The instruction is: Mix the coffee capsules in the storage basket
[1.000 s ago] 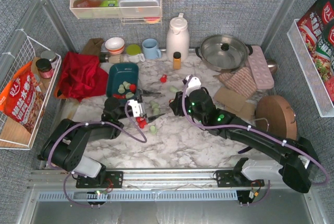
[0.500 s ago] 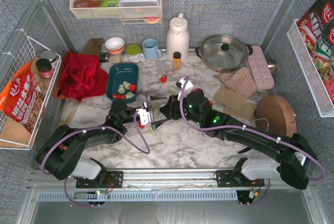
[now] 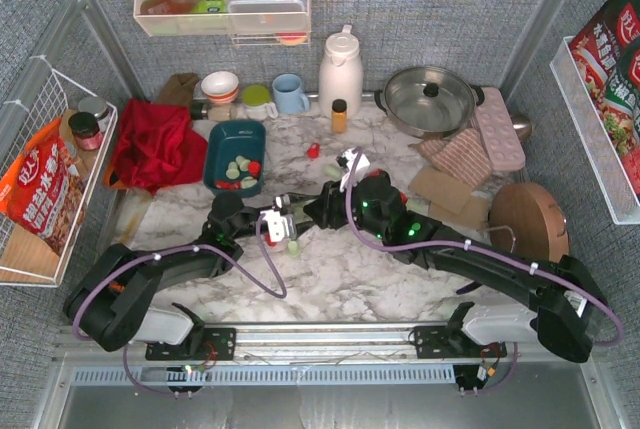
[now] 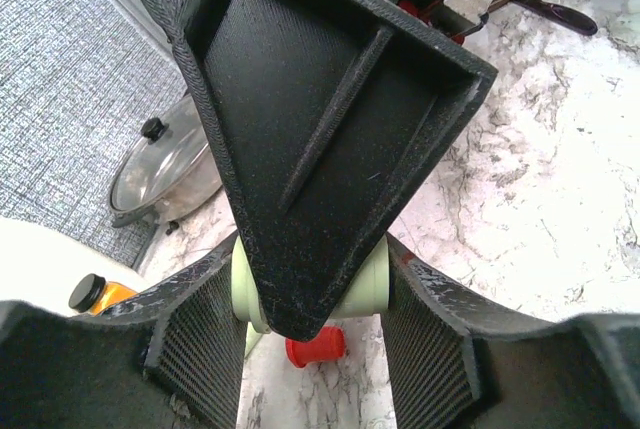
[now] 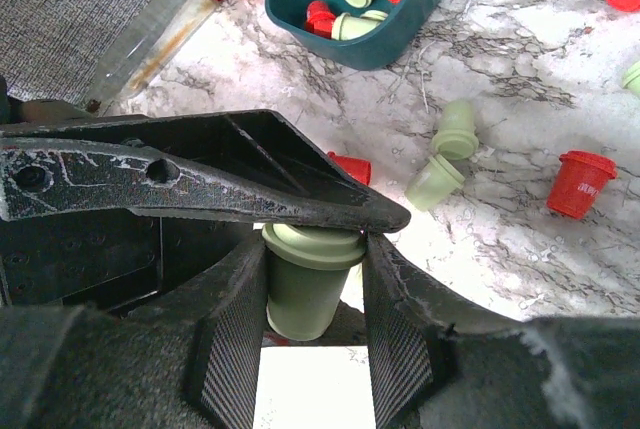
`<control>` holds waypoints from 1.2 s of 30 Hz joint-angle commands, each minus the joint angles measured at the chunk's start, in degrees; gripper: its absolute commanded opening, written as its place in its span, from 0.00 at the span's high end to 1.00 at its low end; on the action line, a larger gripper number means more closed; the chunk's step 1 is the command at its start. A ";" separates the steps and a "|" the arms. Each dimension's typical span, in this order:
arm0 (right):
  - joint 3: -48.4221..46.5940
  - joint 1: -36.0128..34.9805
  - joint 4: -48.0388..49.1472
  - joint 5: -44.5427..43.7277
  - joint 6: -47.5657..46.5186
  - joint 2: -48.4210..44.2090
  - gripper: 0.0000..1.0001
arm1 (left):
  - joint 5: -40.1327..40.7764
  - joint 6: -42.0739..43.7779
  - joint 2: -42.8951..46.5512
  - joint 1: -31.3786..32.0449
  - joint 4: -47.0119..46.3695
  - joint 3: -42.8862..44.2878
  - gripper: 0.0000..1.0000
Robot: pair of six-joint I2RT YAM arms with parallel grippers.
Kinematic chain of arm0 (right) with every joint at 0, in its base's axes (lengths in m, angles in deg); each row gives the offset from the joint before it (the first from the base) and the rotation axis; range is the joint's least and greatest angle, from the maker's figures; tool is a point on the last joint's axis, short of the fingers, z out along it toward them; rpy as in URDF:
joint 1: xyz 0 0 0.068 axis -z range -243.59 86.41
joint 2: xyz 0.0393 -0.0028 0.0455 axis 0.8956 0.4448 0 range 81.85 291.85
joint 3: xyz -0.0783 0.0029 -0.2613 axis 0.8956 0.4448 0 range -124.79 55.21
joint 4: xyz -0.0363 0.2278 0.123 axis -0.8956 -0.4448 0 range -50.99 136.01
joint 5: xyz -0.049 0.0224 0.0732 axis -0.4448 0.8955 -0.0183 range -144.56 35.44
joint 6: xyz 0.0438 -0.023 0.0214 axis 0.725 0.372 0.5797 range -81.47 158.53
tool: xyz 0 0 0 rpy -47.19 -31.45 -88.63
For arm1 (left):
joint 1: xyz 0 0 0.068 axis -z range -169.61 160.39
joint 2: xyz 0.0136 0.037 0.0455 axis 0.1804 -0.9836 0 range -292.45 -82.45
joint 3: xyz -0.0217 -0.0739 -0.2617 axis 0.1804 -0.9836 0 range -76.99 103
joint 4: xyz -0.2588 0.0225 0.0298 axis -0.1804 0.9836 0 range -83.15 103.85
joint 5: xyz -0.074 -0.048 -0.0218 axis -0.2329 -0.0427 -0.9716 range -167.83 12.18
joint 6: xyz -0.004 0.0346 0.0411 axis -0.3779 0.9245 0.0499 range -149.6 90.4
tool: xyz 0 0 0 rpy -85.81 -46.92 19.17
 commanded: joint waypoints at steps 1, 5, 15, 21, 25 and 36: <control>-0.32 -0.11 -0.58 -1.72 0.63 -0.94 0.61 | 1.30 1.64 0.33 -0.19 0.55 0.27 0.52; -1.02 -0.09 -3.76 -3.61 0.10 -1.73 0.46 | 3.50 1.42 0.60 -0.26 0.84 0.19 0.52; -1.33 1.47 -12.16 -9.47 -3.98 -7.53 0.37 | 9.91 -11.26 -3.67 -13.66 -4.66 2.63 0.54; -0.99 1.84 -14.00 -10.13 -5.22 -8.74 0.36 | 13.03 -16.48 -8.63 -26.11 -7.42 4.39 0.52; -0.78 2.00 -13.02 -9.93 -5.19 -6.75 0.36 | 15.60 -22.19 -12.58 -31.55 -11.70 4.56 0.47; -3.70 1.63 -11.74 -4.28 -1.80 7.53 0.32 | 20.80 -25.24 -18.72 -34.64 -12.67 8.05 0.03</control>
